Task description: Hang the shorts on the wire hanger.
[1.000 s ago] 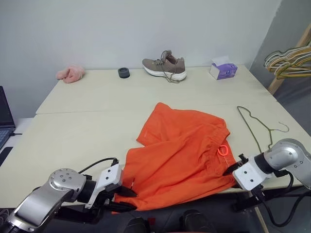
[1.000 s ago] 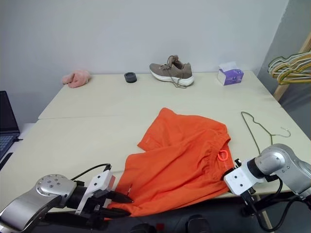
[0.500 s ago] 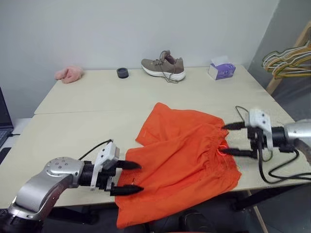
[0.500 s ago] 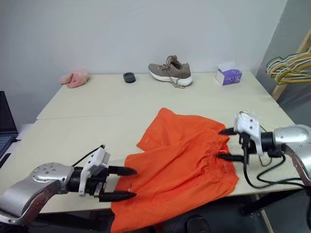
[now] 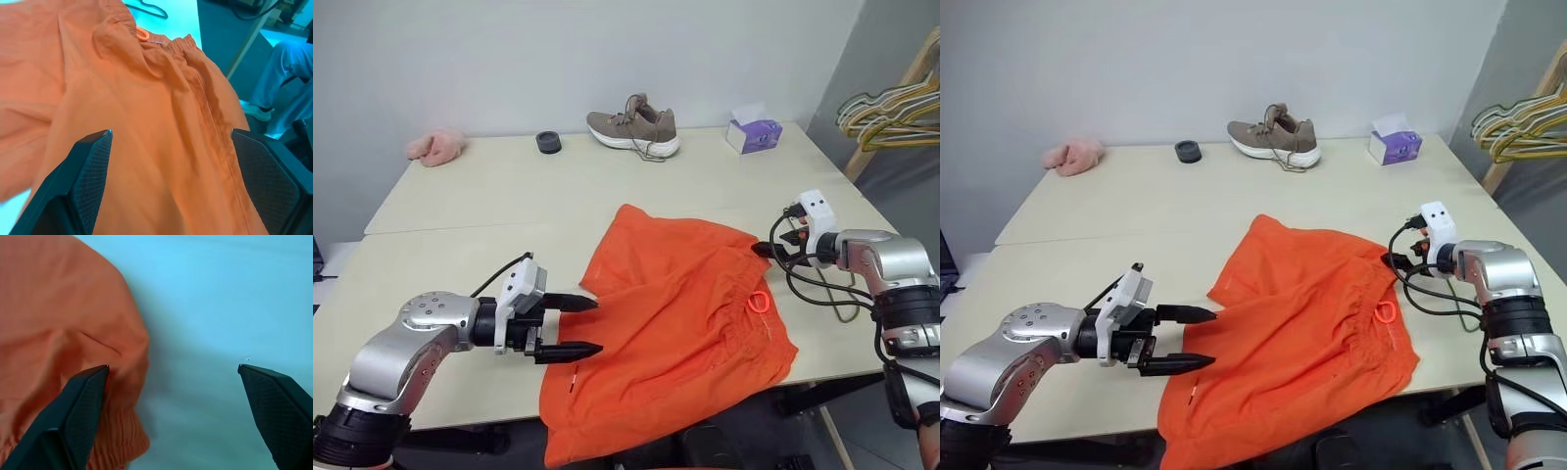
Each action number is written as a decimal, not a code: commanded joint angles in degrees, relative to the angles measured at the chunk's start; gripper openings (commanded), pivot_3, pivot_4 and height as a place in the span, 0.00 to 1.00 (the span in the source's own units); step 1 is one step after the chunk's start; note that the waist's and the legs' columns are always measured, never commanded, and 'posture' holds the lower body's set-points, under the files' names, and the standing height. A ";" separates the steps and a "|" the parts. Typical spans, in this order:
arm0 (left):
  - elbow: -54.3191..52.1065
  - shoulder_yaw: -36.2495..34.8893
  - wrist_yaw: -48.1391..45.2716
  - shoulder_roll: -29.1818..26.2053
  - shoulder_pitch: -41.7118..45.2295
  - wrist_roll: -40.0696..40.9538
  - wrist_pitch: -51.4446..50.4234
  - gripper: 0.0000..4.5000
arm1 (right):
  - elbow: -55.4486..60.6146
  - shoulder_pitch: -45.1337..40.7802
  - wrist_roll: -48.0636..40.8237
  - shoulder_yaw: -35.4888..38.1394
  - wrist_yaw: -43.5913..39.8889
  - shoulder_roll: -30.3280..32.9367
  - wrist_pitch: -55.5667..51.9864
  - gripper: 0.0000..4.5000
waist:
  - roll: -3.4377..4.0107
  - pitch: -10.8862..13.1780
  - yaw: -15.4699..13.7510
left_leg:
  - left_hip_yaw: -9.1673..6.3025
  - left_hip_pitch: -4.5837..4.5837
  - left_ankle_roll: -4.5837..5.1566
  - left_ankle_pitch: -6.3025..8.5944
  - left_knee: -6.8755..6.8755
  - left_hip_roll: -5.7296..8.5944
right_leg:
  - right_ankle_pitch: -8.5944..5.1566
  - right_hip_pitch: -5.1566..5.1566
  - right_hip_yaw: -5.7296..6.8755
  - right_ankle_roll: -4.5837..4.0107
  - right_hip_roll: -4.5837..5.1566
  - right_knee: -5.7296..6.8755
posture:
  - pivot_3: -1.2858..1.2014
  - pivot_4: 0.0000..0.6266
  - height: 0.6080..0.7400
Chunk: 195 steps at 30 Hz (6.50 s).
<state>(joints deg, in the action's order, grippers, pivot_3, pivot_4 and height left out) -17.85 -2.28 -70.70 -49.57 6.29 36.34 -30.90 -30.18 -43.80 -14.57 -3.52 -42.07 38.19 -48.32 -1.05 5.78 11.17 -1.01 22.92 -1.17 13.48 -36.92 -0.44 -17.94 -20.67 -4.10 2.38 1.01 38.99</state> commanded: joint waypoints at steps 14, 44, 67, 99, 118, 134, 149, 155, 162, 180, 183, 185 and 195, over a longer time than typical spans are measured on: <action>-2.84 -0.90 5.30 0.16 3.65 0.92 -2.58 0.91 | -8.81 -8.36 5.76 -4.42 -7.87 -4.75 8.98 0.07 | 0.03 -0.02 0.16 | 0.04 -0.08 0.00 -0.01 -0.10 0.00 | 0.07 0.06 0.04 0.11 -0.24 0.07 | 0.45 0.06 1.00; 1.34 1.66 5.92 3.42 4.59 -4.95 1.64 0.91 | 5.89 -5.49 5.51 1.07 -15.81 -2.02 8.78 0.99 | 0.08 -0.07 1.07 | -0.31 -0.05 -0.04 -0.03 -0.09 0.02 | 0.09 0.15 0.16 0.11 0.03 0.11 | 0.44 0.05 1.00; 1.40 6.38 8.44 11.55 14.18 -5.40 1.11 0.91 | 10.20 18.77 8.02 26.05 29.21 -7.74 13.40 0.99 | 0.10 -0.16 1.49 | 0.04 -0.17 -0.03 -0.04 -0.18 0.12 | 0.18 0.24 -0.03 0.29 -0.21 0.08 | 0.43 0.08 1.00; 7.46 5.26 13.29 13.12 16.28 -9.55 4.89 0.91 | -10.12 7.26 9.26 16.07 21.07 0.48 22.33 0.00 | -0.61 -0.64 2.25 | -0.02 -1.01 -0.02 -0.03 -0.10 0.06 | 0.04 1.25 -0.12 0.55 -0.28 -0.41 | 0.43 0.08 1.00; 23.54 3.24 9.66 12.18 30.43 -8.42 -3.80 1.00 | 33.79 16.77 21.97 -0.67 6.47 8.18 52.57 0.00 | -0.22 -0.57 2.72 | 0.01 -0.18 -0.03 -0.03 -0.09 0.03 | 0.03 0.23 -0.01 0.62 -0.27 -0.04 | 0.41 0.09 1.00; 23.91 9.51 1.87 9.42 28.33 -12.72 -3.92 1.00 | 34.75 9.14 21.65 -6.11 -0.35 3.69 65.40 0.00 | -0.21 -0.56 3.23 | -0.24 -0.13 -0.03 -0.03 -0.11 0.03 | 0.16 0.24 0.03 0.38 -0.14 0.00 | 0.41 0.08 1.00; 20.56 9.29 -0.09 9.04 26.07 -12.02 -6.14 0.29 | 36.49 9.46 21.03 -5.78 -1.82 0.54 65.11 0.00 | -0.20 -0.56 3.18 | -0.27 -0.15 -0.03 -0.03 -0.13 0.03 | 0.17 0.27 0.04 0.37 0.00 0.02 | 0.42 0.09 1.00; 20.13 8.97 0.06 9.22 25.63 -11.81 -6.29 0.00 | 38.37 10.84 19.61 -6.78 -4.47 0.20 63.80 0.00 | -0.20 -0.56 3.15 | -0.28 -0.16 -0.03 -0.03 -0.15 0.04 | 0.17 0.29 0.06 0.37 0.00 0.04 | 0.42 0.08 1.00; 19.51 8.98 0.44 8.52 24.41 -12.70 -5.10 0.00 | 42.27 12.67 15.73 -6.29 -7.98 0.42 57.79 0.31 | -0.20 -0.56 3.11 | -0.31 -0.16 -0.03 -0.03 -0.14 0.03 | 0.17 0.29 0.09 0.37 0.01 0.04 | 0.42 0.07 1.00; 16.15 12.89 -5.43 4.36 22.28 -19.80 7.21 0.00 | 51.58 13.17 7.03 -9.90 -20.26 14.69 16.22 0.98 | -0.18 -0.57 3.51 | -0.24 -0.17 -0.03 -0.03 -0.16 0.04 | 0.14 0.28 0.05 0.40 0.04 0.01 | 0.41 0.07 1.00; 15.86 13.51 -5.94 4.23 22.14 -20.60 8.11 0.00 | 49.86 10.46 7.51 -14.54 -23.68 14.55 13.55 0.98 | -0.18 -0.57 3.71 | -0.18 -0.18 -0.03 -0.03 -0.16 0.02 | 0.06 0.24 0.03 0.55 0.02 0.02 | 0.41 0.07 1.00; 15.91 13.66 -6.14 4.11 22.05 -20.78 8.40 0.00 | 49.45 9.49 7.61 -15.72 -24.80 14.64 12.97 0.90 | -0.18 -0.57 3.64 | -0.21 -0.15 -0.03 -0.03 -0.17 0.02 | 0.06 0.24 0.03 0.54 0.03 0.02 | 0.41 0.07 1.00; 16.28 13.30 -6.83 4.07 19.65 -20.98 10.73 0.00 | 48.15 7.15 6.98 -19.33 -27.75 12.86 8.96 0.16 | -0.18 -0.57 3.32 | -0.28 -0.10 -0.03 -0.03 -0.13 0.02 | 0.15 0.19 0.09 0.38 0.04 0.02 | 0.42 0.07 1.00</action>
<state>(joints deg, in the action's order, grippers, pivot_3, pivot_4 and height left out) -0.41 11.82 -77.29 -44.88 25.35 15.26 -21.36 17.08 -35.31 -7.53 -23.50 -69.13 50.93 -39.14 -1.23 5.21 14.49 -1.29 22.82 -1.21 13.45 -37.06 -0.42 -17.78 -20.48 -4.01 2.76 1.06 39.01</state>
